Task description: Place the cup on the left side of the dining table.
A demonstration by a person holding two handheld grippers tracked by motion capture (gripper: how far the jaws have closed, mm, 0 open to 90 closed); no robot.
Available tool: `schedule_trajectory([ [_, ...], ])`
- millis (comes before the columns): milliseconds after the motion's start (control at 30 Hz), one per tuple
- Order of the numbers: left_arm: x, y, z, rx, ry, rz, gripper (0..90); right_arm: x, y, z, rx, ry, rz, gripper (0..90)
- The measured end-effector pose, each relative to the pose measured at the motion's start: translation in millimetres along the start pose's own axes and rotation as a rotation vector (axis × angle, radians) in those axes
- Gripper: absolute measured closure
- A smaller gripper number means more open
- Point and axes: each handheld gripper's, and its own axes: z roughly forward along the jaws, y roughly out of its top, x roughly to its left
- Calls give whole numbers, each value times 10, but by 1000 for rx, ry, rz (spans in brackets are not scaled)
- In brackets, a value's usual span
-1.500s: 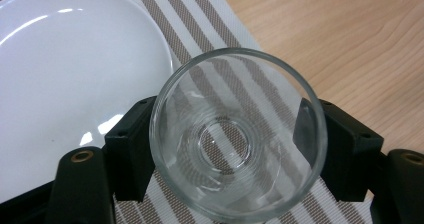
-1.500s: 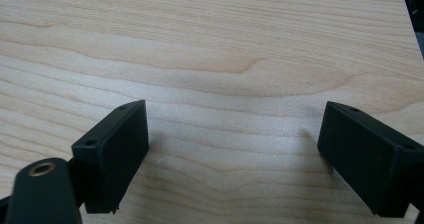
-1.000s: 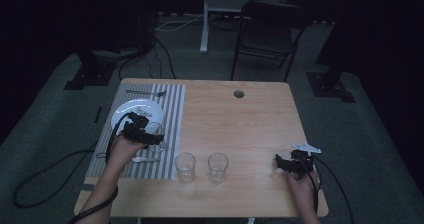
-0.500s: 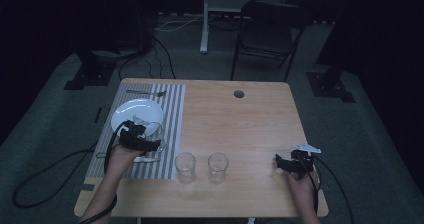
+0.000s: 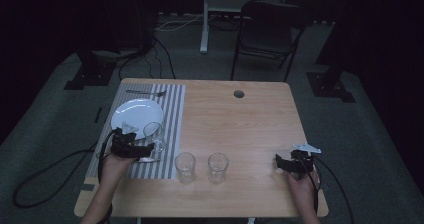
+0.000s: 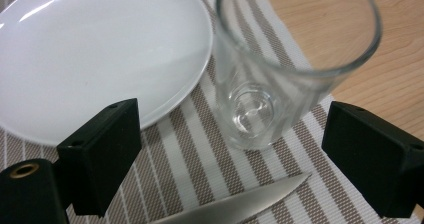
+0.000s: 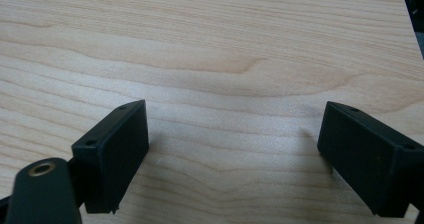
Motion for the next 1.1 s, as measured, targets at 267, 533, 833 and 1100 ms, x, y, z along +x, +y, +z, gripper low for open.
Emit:
schedule_trajectory([
  [267,40,-187,-45,0,31,-24,96,1,0,0,0,0,2,125],
  [533,73,-419,-50,-15,61,-49,96,2,0,0,0,0,2,125],
  [833,99,-638,-36,-25,77,-95,96,2,0,0,-1,0,2,125],
  [1100,117,-808,-67,-44,137,-131,96,2,0,0,-1,0,2,125],
])
